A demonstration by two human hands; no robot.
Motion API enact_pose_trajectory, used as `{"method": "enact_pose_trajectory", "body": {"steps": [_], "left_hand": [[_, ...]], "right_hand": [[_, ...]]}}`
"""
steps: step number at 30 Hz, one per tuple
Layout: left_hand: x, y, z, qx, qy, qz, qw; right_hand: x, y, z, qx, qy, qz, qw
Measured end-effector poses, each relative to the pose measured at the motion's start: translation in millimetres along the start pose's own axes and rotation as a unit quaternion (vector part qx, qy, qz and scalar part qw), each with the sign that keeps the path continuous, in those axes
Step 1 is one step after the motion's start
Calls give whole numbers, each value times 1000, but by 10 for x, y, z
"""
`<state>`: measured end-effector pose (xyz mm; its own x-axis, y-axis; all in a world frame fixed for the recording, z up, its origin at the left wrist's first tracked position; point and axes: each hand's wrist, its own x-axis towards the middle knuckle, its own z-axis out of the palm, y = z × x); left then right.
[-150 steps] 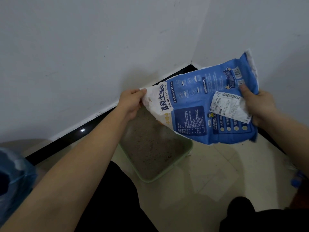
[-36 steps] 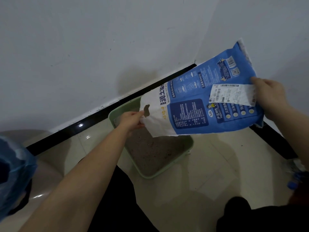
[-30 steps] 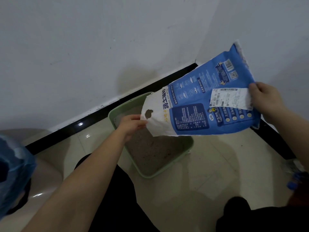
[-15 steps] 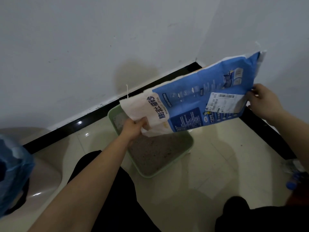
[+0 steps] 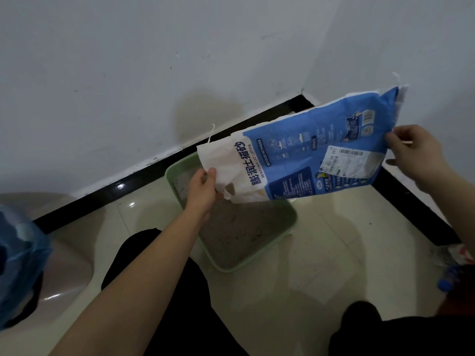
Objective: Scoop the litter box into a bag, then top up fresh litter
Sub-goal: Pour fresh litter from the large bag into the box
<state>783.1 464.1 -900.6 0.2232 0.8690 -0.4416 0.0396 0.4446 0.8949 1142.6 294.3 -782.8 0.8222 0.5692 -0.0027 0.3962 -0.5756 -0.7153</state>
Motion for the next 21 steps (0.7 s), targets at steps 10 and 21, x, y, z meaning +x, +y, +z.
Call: {"method": "enact_pose_trajectory", "body": {"steps": [10,21], "left_hand": [[89,6,6,146,70,33,986],[163,-50,-7,99,132,-47,985]], "right_hand": [[-53,-207,20,52,75,-52,994],[-285,-506,188,-36,69,-199,977]]}}
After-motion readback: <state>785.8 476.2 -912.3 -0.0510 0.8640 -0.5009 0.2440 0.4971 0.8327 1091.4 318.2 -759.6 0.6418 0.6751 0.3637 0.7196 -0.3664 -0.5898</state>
